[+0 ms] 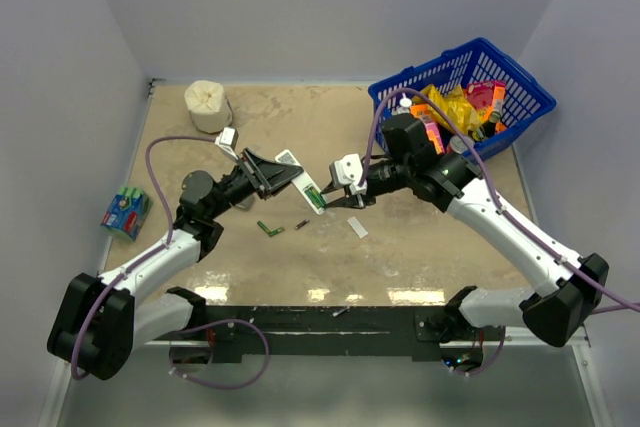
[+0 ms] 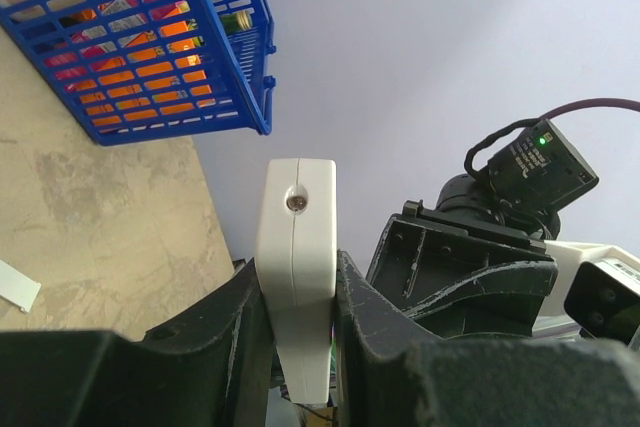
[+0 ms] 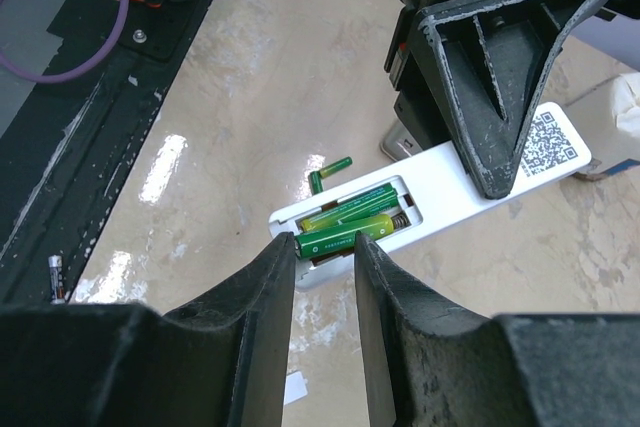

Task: Load the batteries into the remote control
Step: Load the battery into the remote control.

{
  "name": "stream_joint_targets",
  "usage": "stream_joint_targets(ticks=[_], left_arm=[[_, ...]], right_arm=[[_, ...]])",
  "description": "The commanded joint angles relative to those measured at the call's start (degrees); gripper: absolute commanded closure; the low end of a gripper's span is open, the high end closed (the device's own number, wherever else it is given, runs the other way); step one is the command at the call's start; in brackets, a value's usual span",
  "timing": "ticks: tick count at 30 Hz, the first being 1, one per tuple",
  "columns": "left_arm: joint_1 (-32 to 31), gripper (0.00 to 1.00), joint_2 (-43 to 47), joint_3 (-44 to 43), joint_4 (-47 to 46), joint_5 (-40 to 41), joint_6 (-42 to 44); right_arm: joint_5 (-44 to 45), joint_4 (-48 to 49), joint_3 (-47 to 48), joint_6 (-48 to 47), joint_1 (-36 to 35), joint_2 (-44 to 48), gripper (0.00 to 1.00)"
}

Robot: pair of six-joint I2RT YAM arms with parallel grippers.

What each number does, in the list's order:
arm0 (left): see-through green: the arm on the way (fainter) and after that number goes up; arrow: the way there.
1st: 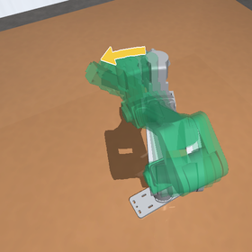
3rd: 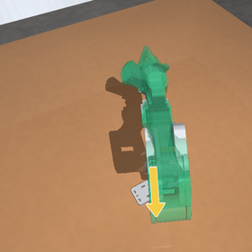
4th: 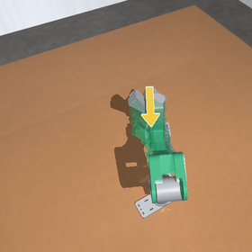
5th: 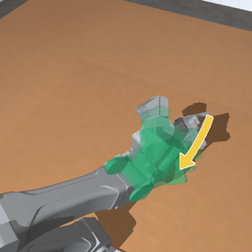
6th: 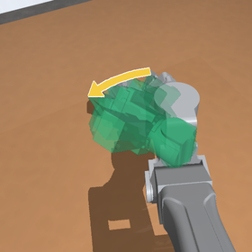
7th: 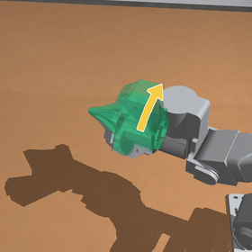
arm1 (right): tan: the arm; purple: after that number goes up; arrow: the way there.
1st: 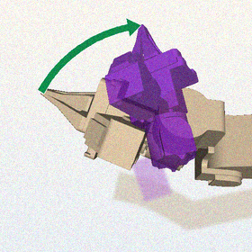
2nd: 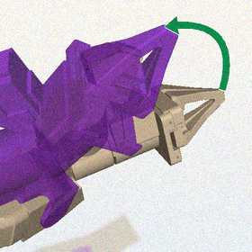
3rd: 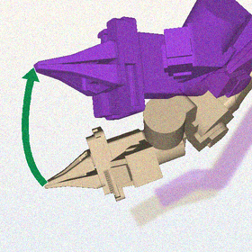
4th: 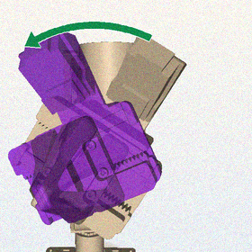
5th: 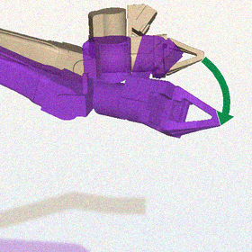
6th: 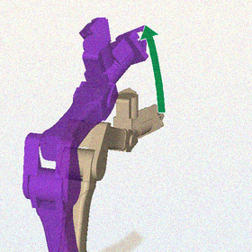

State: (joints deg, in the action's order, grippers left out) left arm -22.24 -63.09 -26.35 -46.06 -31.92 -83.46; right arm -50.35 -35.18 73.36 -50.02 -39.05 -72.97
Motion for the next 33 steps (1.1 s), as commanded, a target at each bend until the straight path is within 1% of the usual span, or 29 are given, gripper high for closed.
stream_joint_targets(ticks=[1,19,29,33], left_arm=[[0.18,1.0,1.13,-0.63,-3.07,-0.86,-1.44],[0.18,1.0,1.39,-0.81,-4.3,-1.3,-2.41],[0.18,1.0,1.22,-1.25,-4.56,-1.65,-2.41],[0.18,1.0,1.3,-1.51,-4.65,-1.74,-2.58]], right_arm=[[-1.51,1.34,0.29,-0.25,-0.5,-0.59,0.67],[-0.1,0.9,-0.5,-1.13,-1.21,-1.82,0.71],[1.13,1.43,-0.59,-1.22,-1.56,-3.23,0.79],[2.27,1.25,-0.59,-1.31,-1.73,-3.84,0.83]])
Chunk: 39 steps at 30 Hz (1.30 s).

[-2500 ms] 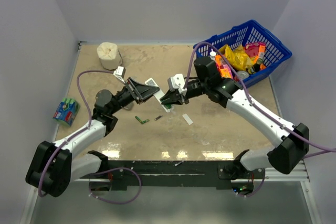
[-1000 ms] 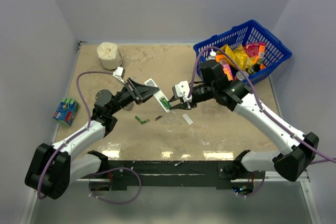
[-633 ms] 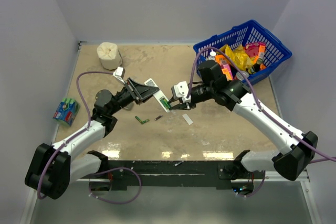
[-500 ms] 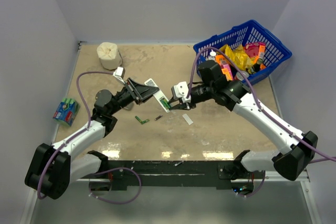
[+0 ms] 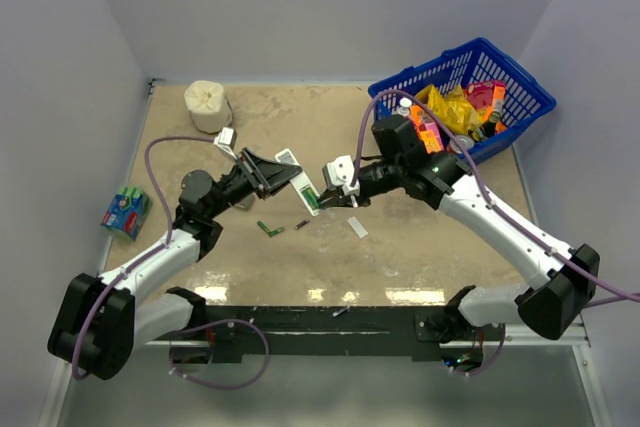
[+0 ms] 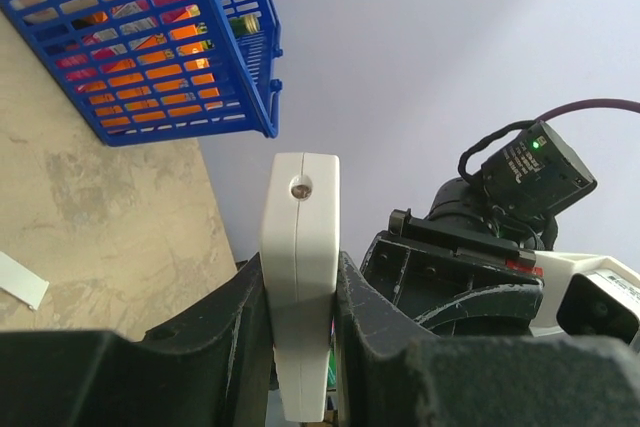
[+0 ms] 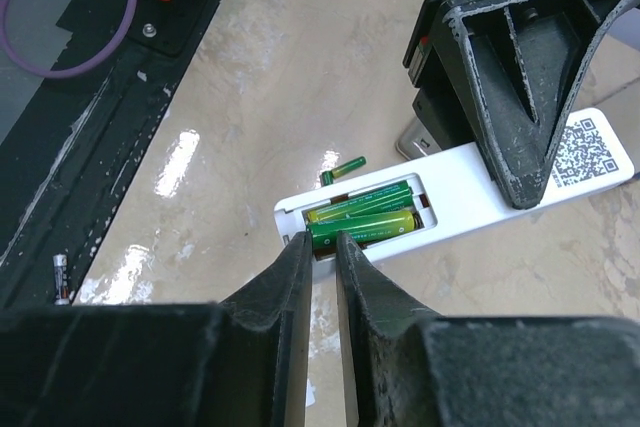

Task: Load the batteries into the remote control
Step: Load the battery into the remote control.

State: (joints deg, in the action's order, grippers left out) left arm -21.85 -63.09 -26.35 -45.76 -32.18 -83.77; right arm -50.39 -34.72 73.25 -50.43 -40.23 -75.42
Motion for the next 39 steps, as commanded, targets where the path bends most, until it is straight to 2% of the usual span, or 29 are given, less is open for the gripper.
stream_joint_targets(ticks=[1,6,14,17,20,23,32,39], left_arm=[[-0.21,1.0,1.39,-1.51,-5.04,-1.39,-2.28],[-0.21,1.0,1.48,-1.6,-5.04,-1.13,-2.37],[-0.21,1.0,2.62,-0.81,-2.76,0.28,-2.63],[0.05,1.0,3.06,-0.02,-1.7,1.16,-2.54],[0.31,1.0,3.5,0.33,-0.65,1.25,-2.37],[0.66,1.0,3.85,0.24,0.32,1.25,-1.75],[1.02,1.0,4.29,0.07,1.02,1.07,-1.58],[1.02,1.0,4.12,-0.28,1.28,0.81,-1.49]], right_arm=[[2.84,0.79,-0.48,-0.81,-0.81,-1.49,0.85],[5.47,1.14,-0.3,0.07,-1.78,-2.19,0.9],[10.05,2.38,-1.09,2.1,-2.14,-1.31,0.89],[10.66,1.59,-0.74,2.36,-2.22,-0.7,0.86],[11.02,0.97,-0.48,2.1,-2.14,0.26,0.78],[11.1,0.97,-0.39,1.75,-2.14,1.15,0.75],[6.9,0.09,0.57,0.34,-2.14,1.24,0.68],[4.6,-1.49,1.45,-1.07,-2.14,1.15,0.68]])
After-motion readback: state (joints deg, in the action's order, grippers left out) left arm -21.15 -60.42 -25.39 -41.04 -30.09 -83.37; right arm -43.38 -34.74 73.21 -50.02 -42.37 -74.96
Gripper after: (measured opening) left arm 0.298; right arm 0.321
